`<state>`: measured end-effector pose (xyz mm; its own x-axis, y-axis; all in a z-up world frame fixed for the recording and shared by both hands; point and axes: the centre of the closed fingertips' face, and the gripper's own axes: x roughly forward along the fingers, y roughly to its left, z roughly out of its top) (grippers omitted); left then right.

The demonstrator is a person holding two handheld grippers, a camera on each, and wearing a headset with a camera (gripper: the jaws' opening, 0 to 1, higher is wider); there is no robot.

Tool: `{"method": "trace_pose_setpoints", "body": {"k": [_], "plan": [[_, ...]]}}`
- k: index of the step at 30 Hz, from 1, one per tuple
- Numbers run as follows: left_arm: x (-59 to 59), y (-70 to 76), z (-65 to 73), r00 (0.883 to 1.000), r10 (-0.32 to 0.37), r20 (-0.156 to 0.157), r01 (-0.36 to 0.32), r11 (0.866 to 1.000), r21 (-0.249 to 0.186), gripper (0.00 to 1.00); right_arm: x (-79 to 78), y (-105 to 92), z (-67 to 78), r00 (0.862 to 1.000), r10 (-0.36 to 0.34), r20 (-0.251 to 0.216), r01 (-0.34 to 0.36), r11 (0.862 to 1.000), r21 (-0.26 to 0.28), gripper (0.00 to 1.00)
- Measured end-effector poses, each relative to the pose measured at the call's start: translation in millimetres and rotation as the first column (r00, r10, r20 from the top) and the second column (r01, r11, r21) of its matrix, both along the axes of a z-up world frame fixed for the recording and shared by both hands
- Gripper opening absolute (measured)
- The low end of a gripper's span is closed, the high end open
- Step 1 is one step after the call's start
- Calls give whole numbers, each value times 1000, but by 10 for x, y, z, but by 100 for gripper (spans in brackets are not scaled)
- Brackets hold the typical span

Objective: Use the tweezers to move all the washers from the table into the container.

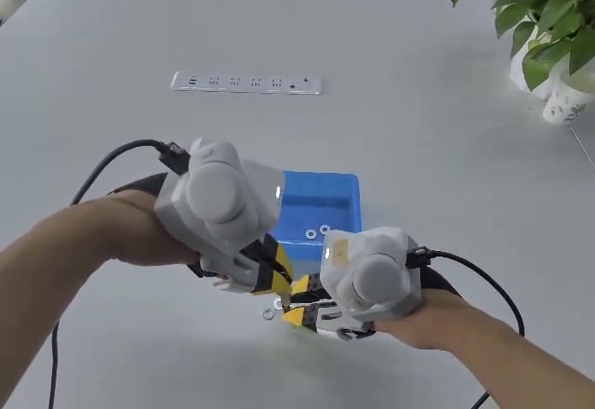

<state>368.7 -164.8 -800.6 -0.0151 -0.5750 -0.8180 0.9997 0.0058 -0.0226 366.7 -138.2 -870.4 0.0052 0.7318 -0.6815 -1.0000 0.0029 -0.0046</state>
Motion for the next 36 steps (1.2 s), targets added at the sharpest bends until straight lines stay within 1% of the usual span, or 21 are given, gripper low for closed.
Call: {"method": "trace_pose_setpoints", "body": {"k": [6,9,18,22,36], "plan": [[-2,-10,-2,1000,-5,-2,5,1000,-4,6,2,-6,5,1000,-3,-1,3,1000,3,12],[0,-19,0,1000,-2,-11,2,1000,-10,6,3,-8,2,1000,-5,-4,5,1000,5,12],[15,-17,0,1000,-1,-10,1,1000,-10,6,12,-6,0,1000,-6,-6,6,1000,4,11],[21,-22,0,1000,2,-10,-2,1000,-11,6,19,-10,-5,1000,-18,-21,18,1000,-3,10],[34,-18,2,1000,7,-13,-7,1000,-13,6,24,-12,-9,998,-44,-44,43,999,-7,9]]}}
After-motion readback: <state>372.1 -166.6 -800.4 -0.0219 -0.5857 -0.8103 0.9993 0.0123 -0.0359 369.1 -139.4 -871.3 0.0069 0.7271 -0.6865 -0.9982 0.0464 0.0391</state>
